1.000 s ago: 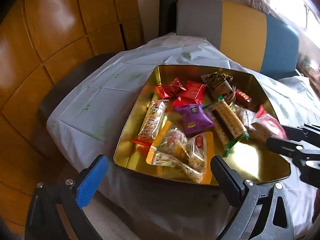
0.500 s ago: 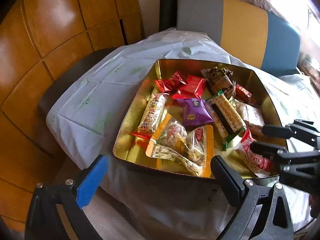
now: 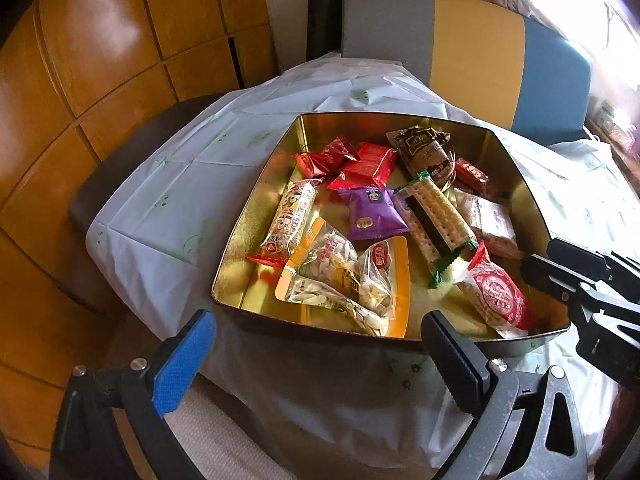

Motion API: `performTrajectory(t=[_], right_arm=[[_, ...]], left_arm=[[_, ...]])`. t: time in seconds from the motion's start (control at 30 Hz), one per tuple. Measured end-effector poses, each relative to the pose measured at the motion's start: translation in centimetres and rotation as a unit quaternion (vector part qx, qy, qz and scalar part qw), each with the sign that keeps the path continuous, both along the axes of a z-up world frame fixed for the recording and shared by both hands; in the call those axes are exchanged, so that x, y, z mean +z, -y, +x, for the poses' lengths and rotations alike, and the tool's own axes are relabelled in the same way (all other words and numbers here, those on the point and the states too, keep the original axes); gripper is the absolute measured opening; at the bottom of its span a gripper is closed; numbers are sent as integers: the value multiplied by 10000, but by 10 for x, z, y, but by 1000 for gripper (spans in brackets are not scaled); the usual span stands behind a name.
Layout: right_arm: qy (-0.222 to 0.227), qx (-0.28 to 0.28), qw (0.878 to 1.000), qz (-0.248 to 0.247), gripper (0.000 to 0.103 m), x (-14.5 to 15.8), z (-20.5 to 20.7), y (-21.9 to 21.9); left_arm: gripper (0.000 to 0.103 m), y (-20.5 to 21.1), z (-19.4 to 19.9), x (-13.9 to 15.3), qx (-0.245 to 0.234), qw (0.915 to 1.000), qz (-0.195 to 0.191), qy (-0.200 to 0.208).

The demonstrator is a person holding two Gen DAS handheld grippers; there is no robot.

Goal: Organize snacks

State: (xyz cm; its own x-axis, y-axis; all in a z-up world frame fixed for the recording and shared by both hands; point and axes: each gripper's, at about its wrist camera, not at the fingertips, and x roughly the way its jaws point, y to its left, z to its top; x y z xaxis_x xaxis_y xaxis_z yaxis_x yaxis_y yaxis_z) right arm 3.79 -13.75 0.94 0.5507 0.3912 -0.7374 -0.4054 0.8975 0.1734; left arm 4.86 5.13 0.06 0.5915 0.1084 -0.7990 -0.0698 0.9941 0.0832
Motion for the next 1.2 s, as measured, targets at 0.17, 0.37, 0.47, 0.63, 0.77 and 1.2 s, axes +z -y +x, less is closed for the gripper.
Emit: performTrajectory(t=[0.17, 0.37, 0.47, 0.63, 0.77, 1.2], right_arm=[[78, -426, 9991, 5, 47, 3, -14, 5], [567, -1146, 9918, -35, 85, 18, -48, 7], [766, -1383, 9873, -159, 85, 22, -63, 5], [795, -1599, 9836, -257, 85, 20, -73, 5], [693, -1612, 9843, -209, 85, 15, -75, 3], [732, -1644, 9835, -209, 85, 15, -78, 3]], left_arm=[[103, -3, -6, 3, 26, 10000, 44, 49], [103, -9, -20, 9, 166, 9996, -39, 232], [103, -11, -28, 12, 211, 9991, 75, 354], [103, -12, -41, 15, 141, 9987, 59, 486], [103, -11, -46, 16, 108, 9985, 103, 524], [103, -12, -46, 16, 117, 9985, 102, 533]])
